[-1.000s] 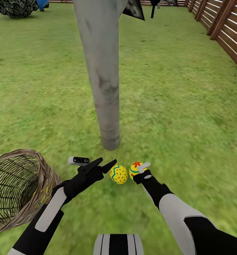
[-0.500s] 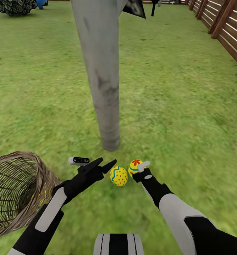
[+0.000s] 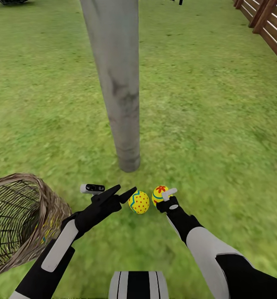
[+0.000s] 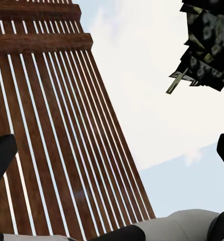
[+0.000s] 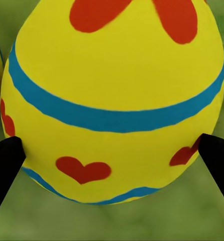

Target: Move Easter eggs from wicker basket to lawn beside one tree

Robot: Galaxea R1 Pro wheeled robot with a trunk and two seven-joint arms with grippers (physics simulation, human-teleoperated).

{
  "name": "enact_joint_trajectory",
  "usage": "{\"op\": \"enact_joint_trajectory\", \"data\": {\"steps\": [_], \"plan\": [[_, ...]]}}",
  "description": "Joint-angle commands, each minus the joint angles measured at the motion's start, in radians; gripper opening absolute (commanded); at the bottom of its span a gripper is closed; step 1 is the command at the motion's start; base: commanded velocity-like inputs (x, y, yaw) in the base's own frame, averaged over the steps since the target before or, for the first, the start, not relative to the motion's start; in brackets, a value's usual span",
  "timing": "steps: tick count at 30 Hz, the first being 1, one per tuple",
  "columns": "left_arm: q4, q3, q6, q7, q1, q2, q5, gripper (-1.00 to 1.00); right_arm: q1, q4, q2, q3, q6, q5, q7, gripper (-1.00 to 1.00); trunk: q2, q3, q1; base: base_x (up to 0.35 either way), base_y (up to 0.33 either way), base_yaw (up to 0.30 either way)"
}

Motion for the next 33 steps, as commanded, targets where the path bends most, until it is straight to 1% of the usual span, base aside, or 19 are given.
{"op": "enact_joint_trajectory", "data": {"steps": [1, 2, 4, 6, 12, 30, 31, 33], "plan": [[0.0, -0.002, 0.006, 0.001, -0.001, 0.001, 0.008, 1.0, 0.0, -0.002, 0.001, -0.002, 0.005, 0.009, -0.002, -1.0, 0.0, -0.001, 0.0, 0.0, 0.0, 0.0], [0.0, -0.002, 0.006, 0.001, -0.001, 0.001, 0.008, 1.0, 0.0, -0.002, 0.001, -0.002, 0.006, 0.009, -0.002, -1.0, 0.0, -0.001, 0.0, 0.0, 0.0, 0.0], [0.0, -0.003, 0.006, 0.001, -0.001, 0.001, 0.008, 1.0, 0.0, -0.002, 0.001, -0.002, 0.006, 0.009, -0.002, -1.0, -0.001, -0.008, 0.001, 0.0, 0.0, 0.0], [0.0, -0.003, 0.006, 0.001, -0.001, 0.001, 0.008, 1.0, 0.0, -0.002, 0.001, -0.001, 0.006, 0.009, -0.002, -1.0, -0.001, -0.008, 0.001, 0.0, 0.0, 0.0], [0.0, -0.004, 0.006, 0.001, -0.001, 0.001, 0.008, 1.0, 0.0, -0.002, 0.001, -0.002, 0.007, 0.009, -0.002, -1.0, -0.002, -0.032, 0.003, 0.0, 0.0, 0.0], [0.0, -0.003, 0.005, 0.001, -0.001, 0.001, 0.008, 1.0, 0.0, -0.002, 0.004, -0.001, 0.017, 0.009, 0.0, -1.0, -0.002, -0.032, 0.003, 0.0, 0.0, 0.0], [0.0, -0.003, 0.005, 0.001, -0.001, 0.001, 0.008, 1.0, 0.0, -0.002, 0.004, -0.001, 0.017, 0.009, 0.0, 1.0, -0.002, -0.032, 0.003, 0.0, 0.0, 0.0], [0.0, -0.003, 0.005, 0.001, -0.001, 0.001, 0.008, 1.0, 0.0, -0.002, 0.004, -0.001, 0.017, 0.009, -0.001, 1.0, -0.002, -0.032, 0.003, 0.0, 0.0, 0.0]]}}
